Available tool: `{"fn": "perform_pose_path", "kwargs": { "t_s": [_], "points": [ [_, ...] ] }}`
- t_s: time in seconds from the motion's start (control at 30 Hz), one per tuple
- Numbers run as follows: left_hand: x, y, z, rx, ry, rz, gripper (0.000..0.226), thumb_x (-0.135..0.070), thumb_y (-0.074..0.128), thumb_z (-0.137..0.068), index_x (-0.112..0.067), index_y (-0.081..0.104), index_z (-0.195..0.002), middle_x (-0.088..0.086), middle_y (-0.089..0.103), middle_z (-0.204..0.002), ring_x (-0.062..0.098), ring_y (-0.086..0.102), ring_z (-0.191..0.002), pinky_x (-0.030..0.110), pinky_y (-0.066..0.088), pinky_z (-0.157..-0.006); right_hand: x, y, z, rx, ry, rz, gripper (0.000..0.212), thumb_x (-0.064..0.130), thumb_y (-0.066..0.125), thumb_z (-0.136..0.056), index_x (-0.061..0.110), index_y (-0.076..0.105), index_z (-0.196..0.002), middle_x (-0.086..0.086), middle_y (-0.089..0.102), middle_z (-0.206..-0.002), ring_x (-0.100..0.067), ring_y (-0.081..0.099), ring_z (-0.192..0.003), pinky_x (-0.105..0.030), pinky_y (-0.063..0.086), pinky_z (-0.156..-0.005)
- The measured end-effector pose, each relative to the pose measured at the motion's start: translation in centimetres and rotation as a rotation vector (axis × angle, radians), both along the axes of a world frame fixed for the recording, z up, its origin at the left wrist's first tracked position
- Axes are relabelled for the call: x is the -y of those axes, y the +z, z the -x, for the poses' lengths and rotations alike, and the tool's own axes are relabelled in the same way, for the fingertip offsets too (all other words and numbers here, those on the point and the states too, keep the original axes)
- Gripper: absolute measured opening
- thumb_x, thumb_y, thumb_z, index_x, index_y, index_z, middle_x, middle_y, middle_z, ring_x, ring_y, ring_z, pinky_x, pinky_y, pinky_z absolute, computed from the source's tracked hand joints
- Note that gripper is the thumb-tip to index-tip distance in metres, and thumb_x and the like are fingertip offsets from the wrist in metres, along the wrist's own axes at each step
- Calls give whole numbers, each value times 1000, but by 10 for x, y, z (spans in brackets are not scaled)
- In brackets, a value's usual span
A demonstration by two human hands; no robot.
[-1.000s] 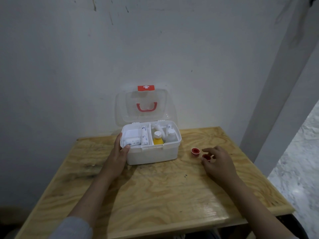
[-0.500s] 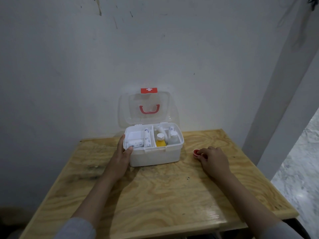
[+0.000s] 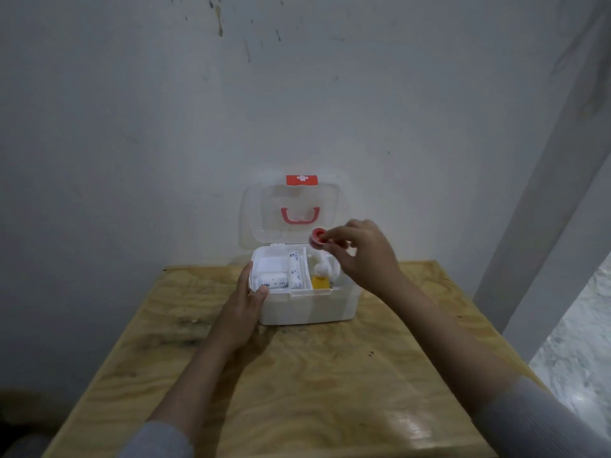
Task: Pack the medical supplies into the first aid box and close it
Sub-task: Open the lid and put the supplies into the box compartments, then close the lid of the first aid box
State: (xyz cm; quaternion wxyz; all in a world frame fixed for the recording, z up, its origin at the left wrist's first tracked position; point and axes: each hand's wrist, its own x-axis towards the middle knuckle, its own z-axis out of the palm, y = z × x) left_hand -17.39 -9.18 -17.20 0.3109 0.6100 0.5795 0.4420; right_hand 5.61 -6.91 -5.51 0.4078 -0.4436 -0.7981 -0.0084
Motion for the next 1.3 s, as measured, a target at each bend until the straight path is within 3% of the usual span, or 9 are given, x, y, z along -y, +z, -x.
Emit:
{"fn": "perform_pose_path", "kwargs": {
  "t_s": [0.2, 0.27, 0.4, 0.57, 0.7, 0.87, 0.97, 1.17, 1.3],
  "points": [
    [4, 4, -4, -24, 7, 30, 58, -59, 32, -93, -52, 5, -143, -3, 37, -150, 13, 47, -116, 38, 46, -96, -43, 0, 80, 377, 137, 122, 25, 29, 65, -84, 18, 70, -106, -6, 69, -91, -16, 56, -77, -28, 49, -65],
    [4, 5, -4, -14, 4, 23, 59, -63, 32, -90, -54, 7, -142, -4, 38, -149, 15, 49, -119, 41, 47, -98, -53, -6, 94, 481, 143, 167, 25, 27, 65, -85, 17, 69, -108, -8, 69, -94, -16, 55, -75, -25, 44, -64],
    [2, 1, 2, -7, -6, 17, 61, -74, 31, -82, -64, 7, -137, -6, 39, -150, 18, 48, -126, 48, 45, -102, -63, -15, 104, 637, 133, 233, 23, 26, 60, -87, 21, 69, -108, -9, 65, -101, -24, 54, -93, -31, 44, -69],
    [3, 1, 0, -23, -4, 15, 63, -72, 30, -82, -60, 5, -139, -6, 40, -148, 18, 50, -124, 47, 48, -98, -65, -12, 101, 517, 206, 341, 24, 13, 64, -84, 17, 70, -107, -7, 71, -101, -17, 62, -86, -22, 42, -65],
    [1, -2, 2, 1, -3, 0, 64, -73, 31, -81, -60, 8, -139, -6, 39, -150, 17, 47, -126, 47, 45, -102, -64, -5, 88, 382, 260, 428, 26, 6, 63, -82, 14, 70, -106, -8, 71, -106, -19, 65, -93, -32, 53, -86],
    [2, -1, 1, -18, -3, 4, 62, -72, 31, -82, -62, 7, -138, -11, 36, -151, 16, 43, -130, 48, 43, -103, -76, 9, 70, 122, 120, 125, 21, 10, 60, -85, 11, 68, -104, -11, 65, -108, -24, 59, -101, -34, 50, -86],
    [2, -1, 1, -32, -4, 13, 64, -74, 30, -82, -60, 6, -139, -11, 33, -153, 17, 41, -133, 48, 42, -105, -89, 21, 57, 10, -35, -51, 31, 11, 61, -81, 12, 62, -113, -12, 61, -115, -30, 52, -108, -41, 50, -85],
    [4, 4, 2, -32, -8, 25, 67, -74, 31, -80, -57, 9, -141, -13, 35, -152, 14, 41, -132, 46, 42, -106, -111, 41, 46, 257, -170, 40, 58, 24, 63, -83, 21, 40, -136, -8, 49, -138, -30, 43, -126, -55, 31, -108],
    [6, 8, 1, -34, -3, 48, 71, -78, 30, -77, -57, 9, -141, -12, 34, -152, 16, 40, -134, 49, 41, -107, -120, 44, 51, 333, -205, -1, 57, 29, 66, -82, 20, 44, -134, -11, 54, -125, -31, 50, -113, -48, 40, -97]
  ]
}}
